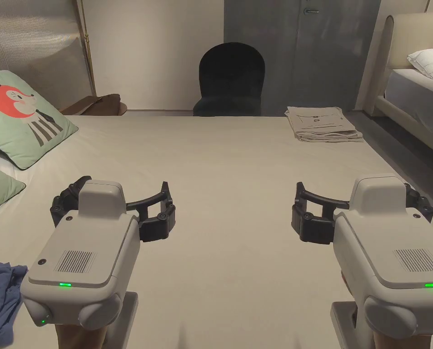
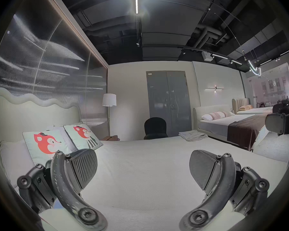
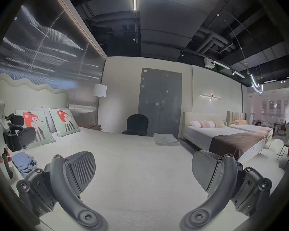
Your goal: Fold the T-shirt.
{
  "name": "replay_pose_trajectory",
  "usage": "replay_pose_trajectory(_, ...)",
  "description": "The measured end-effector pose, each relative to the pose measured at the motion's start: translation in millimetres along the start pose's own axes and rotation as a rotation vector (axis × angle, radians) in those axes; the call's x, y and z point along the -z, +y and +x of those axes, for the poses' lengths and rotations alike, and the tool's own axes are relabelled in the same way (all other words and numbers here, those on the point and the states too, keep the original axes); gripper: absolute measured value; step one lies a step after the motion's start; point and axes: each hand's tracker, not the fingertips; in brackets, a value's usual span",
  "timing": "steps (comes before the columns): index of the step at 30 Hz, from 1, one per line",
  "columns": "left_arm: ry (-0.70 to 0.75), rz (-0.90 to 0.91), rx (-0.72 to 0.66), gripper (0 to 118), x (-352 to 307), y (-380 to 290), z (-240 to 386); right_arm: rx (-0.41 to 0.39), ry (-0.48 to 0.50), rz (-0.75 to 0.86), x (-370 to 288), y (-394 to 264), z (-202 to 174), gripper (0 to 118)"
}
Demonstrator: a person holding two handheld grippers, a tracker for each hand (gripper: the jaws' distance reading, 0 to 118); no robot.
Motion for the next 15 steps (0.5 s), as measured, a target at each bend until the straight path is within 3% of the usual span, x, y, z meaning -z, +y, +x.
replay_pose_trajectory(4, -0.003, 0.002, 0.000, 111, -0.3, -0.1, -0.6, 0.048, 0.000, -0.137, 6.0, 8.9, -1.5, 114)
replay_pose_trajectory(9, -0.006, 0.003, -0.001, 111, -0.8, -0.3, -0.4, 0.159, -0.183, -0.391, 14.9, 21.6, -6.5, 114)
replay_pose_trajectory(12, -0.010, 0.003, -0.003, 111, -0.9, -0.6, 0.2, 0.231, -0.186, -0.480, 22.9, 22.6, -3.6, 114)
replay_pose_trajectory(15, -0.011, 0.002, -0.002, 111, -0.4, -0.8, 1.1, 0.252, -0.181, -0.492, 25.3, 22.1, -2.0, 114)
